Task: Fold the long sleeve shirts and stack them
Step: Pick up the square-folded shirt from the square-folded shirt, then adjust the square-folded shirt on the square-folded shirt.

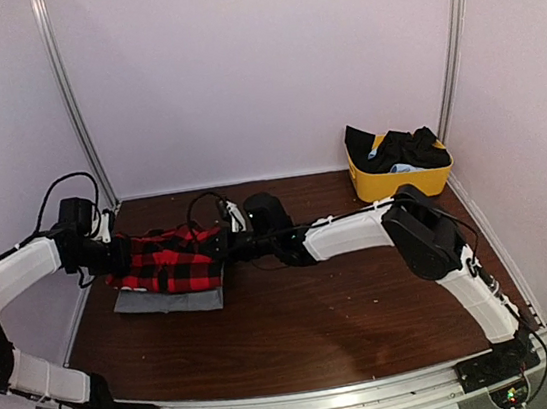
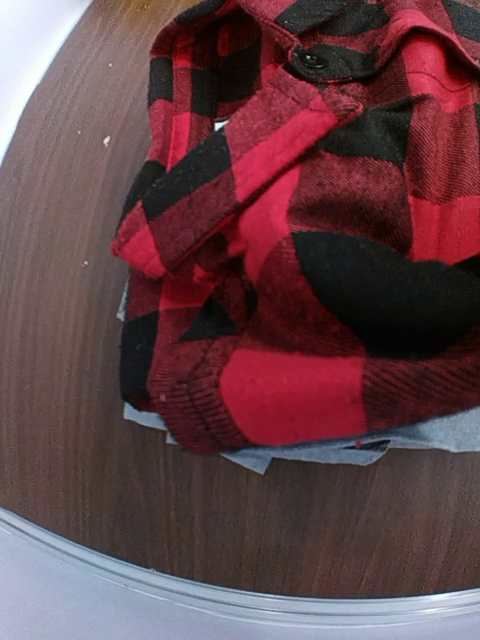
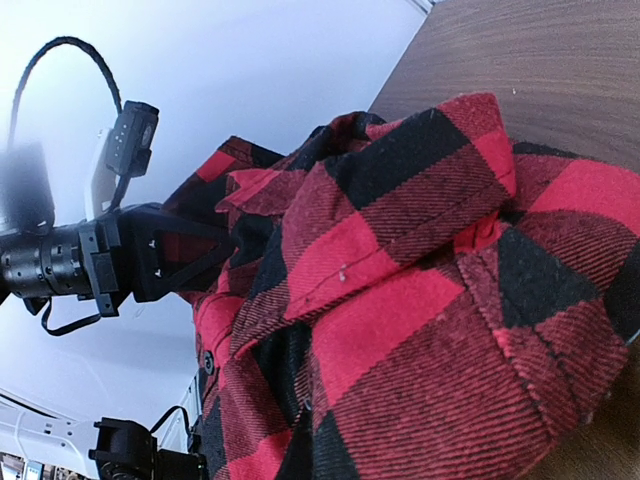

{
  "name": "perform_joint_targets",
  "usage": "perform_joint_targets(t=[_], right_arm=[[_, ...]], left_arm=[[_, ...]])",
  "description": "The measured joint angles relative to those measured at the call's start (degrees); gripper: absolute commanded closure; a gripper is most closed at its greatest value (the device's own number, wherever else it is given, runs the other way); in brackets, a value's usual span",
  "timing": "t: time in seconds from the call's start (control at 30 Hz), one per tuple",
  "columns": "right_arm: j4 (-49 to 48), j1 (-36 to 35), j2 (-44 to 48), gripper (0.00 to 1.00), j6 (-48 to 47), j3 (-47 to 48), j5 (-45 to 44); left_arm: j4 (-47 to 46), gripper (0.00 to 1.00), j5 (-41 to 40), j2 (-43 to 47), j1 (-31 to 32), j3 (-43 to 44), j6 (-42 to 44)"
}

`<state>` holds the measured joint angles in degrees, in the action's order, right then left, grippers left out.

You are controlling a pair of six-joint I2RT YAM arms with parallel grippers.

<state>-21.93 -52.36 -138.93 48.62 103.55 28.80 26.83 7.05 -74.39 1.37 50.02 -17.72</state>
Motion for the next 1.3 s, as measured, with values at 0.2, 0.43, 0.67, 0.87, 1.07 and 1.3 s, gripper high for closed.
perform_joint_targets(t=[0.2,0.43,0.67,0.87,1.07,1.3], right_arm=[[-0.9,0.0,-5.3,1.00,1.3,3.7,1.0],[-3.1,-0.1,-8.0,0.81,3.1,3.6,2.3],[-3.0,1.3,-6.5,0.52,2.2,-1.5,3.2],[-1.9,4.1,-0.2,0.41,0.7,-8.4,3.5],[-1.3,6.0,8.9,0.38,-1.6,-14.6,3.7],[1.2,6.1,15.0,0.38,-4.9,-16.6,4.0]], left_arm=[[0.2,1.00,-0.9,-4.7,-1.4,0.0,0.1],[0.4,0.79,-1.0,-10.8,-2.3,0.3,0.0],[0.6,0.44,-6.5,-12.7,-4.9,0.9,-0.4],[0.7,0.30,-8.3,-10.1,-5.1,0.9,-0.7],[0.1,0.28,-6.7,-6.0,-5.1,1.3,-0.7],[-6.5,0.28,5.2,-0.5,-5.2,1.3,-3.5]])
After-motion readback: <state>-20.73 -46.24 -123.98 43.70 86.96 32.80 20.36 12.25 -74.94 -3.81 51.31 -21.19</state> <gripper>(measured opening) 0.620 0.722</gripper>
